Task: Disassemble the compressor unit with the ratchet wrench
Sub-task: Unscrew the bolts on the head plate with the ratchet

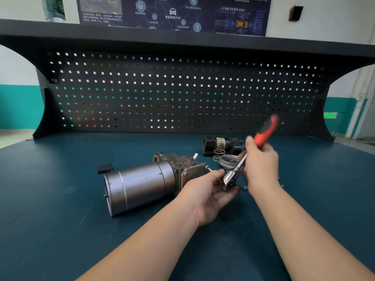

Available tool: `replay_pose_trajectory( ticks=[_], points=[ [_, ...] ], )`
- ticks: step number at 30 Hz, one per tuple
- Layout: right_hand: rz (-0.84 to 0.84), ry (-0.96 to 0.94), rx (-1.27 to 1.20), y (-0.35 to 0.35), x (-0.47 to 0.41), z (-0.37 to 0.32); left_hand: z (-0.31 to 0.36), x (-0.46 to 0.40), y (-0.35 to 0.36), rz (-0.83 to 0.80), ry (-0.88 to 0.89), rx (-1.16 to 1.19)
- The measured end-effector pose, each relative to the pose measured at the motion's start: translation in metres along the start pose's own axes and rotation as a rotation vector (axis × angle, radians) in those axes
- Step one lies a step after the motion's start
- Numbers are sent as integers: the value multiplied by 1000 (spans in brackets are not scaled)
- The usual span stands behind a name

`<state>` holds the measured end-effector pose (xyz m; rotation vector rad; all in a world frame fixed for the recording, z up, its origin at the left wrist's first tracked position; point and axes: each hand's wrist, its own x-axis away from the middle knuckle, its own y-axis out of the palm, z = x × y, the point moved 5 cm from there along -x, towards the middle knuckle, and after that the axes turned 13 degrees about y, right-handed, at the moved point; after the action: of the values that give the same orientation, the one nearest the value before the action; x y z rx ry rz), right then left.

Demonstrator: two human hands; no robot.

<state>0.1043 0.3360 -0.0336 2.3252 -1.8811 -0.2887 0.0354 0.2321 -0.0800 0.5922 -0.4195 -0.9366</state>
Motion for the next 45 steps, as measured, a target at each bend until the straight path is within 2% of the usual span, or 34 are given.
replay_pose_trajectory(
  ticks=[2,4,6,8,10,12,14,15,16,17,19,22,24,26,28,29,30,32,33,34,35,37,40,41,43,45],
  points=[
    [-122,-381,84,9,22,-27,0,1,-1,-8,12,-23],
    [-241,-590,194,19,41,-35,0,2,-2,-23,10,-32],
    [-268,-692,269,24,52,-33,1,2,-2,-31,11,-23],
    [-205,-681,239,21,49,-31,1,1,-1,-21,22,-22],
    [-58,-528,166,13,33,-26,1,0,-1,-6,35,-26],
    [73,-159,65,0,8,-9,0,-1,-1,2,32,-38],
    [70,323,-61,-8,-4,18,-1,-2,-1,-2,24,-52],
    [43,459,-81,-9,-3,24,-1,-2,-1,-5,21,-58],
    [14,494,-74,-9,-2,25,-1,-2,-1,-5,19,-61],
    [-22,423,-72,-7,-4,20,-2,-3,-1,-3,17,-59],
    [-92,73,-68,0,2,-4,-2,-3,-1,-1,19,-39],
    [-252,-433,101,14,30,-36,0,-1,0,-23,32,-22],
    [-340,-587,181,21,44,-39,0,1,0,-39,33,-12],
    [-284,-614,206,19,46,-36,1,0,1,-36,33,-11],
    [-105,-509,187,11,33,-30,0,-2,1,-10,37,-16],
    [-5,-372,159,5,21,-23,0,-2,0,4,37,-18],
    [69,-158,109,-2,8,-12,-1,-3,0,12,34,-19],
    [76,332,-5,-10,-7,17,-2,-2,0,9,24,-29],
    [53,467,-19,-11,-7,25,-2,-2,0,5,19,-35],
    [34,493,-15,-11,-7,27,-3,-2,-1,3,14,-39],
    [11,419,2,-10,-8,23,-3,-2,-1,4,12,-36],
    [-37,41,6,-4,-4,0,-2,-2,0,5,20,-4],
    [-230,-492,81,11,29,-32,0,0,2,-15,38,32],
    [-288,-594,141,17,37,-33,0,1,1,-22,37,35],
    [-327,-681,297,26,48,-28,-1,1,-2,-22,24,30],
    [-245,-651,362,27,46,-23,-3,-1,-6,5,10,13]
  ],
)
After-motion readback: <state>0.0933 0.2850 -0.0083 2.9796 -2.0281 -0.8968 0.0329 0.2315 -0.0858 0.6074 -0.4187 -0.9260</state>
